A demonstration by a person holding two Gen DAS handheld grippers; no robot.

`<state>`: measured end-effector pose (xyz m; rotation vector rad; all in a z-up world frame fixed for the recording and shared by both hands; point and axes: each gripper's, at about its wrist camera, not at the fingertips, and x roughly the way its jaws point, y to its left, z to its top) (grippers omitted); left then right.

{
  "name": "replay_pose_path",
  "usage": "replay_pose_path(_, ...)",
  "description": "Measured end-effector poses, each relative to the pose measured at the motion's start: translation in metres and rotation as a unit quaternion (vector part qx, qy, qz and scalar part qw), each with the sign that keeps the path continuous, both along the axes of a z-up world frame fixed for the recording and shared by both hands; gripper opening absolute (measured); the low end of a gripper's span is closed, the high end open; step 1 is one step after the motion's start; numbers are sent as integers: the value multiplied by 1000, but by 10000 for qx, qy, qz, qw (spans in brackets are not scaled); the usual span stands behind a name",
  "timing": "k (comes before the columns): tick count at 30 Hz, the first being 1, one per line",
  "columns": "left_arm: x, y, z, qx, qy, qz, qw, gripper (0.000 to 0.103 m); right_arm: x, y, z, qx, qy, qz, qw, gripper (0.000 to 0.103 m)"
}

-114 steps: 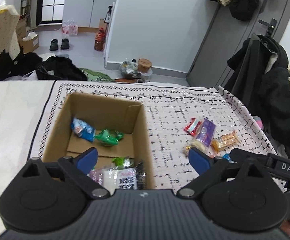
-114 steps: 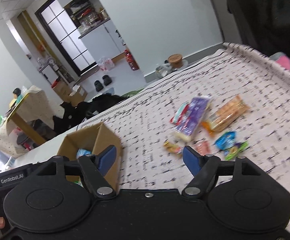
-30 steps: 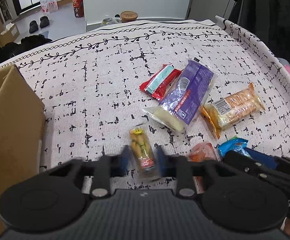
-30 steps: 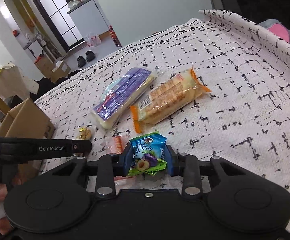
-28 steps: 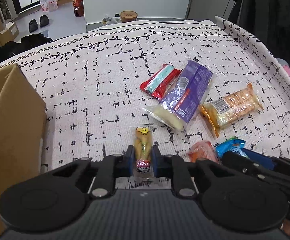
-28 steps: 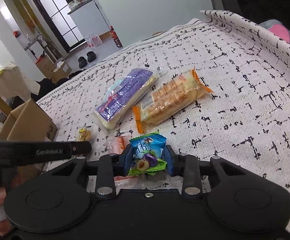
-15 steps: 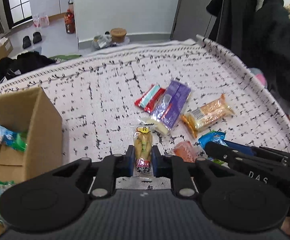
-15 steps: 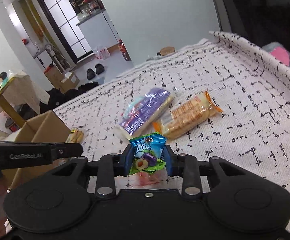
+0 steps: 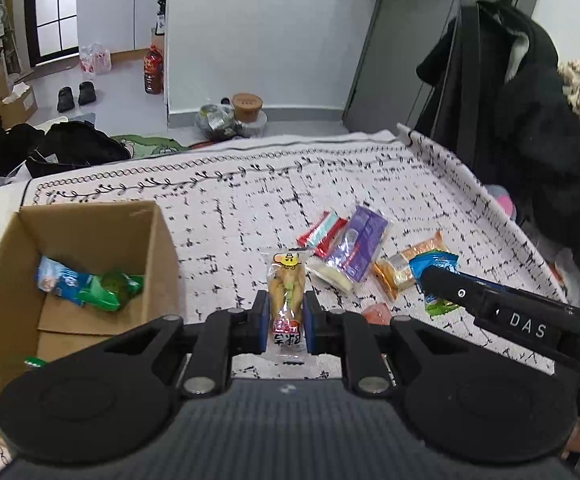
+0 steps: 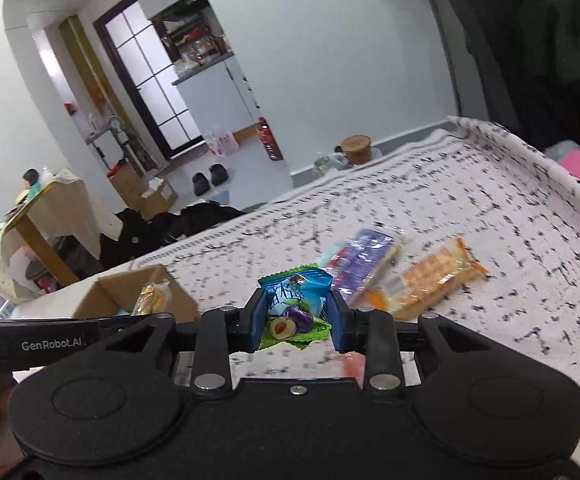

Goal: Organize snacks
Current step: 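Carry both snacks over the box and open both tools to drop them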

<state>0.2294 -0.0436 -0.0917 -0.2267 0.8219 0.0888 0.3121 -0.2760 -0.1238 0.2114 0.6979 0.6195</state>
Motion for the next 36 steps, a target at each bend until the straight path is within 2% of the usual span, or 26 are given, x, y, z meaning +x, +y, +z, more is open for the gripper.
replay_pose_path(8,-23,22,18,-73,-289,202,9994,16,-17,27,11,101,-65,119,9999,31)
replay_pose_path(22,-59,61,48,-233,-570,690,9957,16,-45,58,32,330,-224,311,9987,31)
replay_pose_path(26,-71,73,64,-11,-779,781,9939,16,-51,65,36,371,-250,312,9985,31)
replay_pose_path(32,-81,110,58,-190,-587,1149,9915,16,-57,79,42,340,-341,350,9982,31)
replay_pose_path(36,-85,123,52,-250,-577,1148,9914,16,-60,91,44,281,-395,418,9979,31)
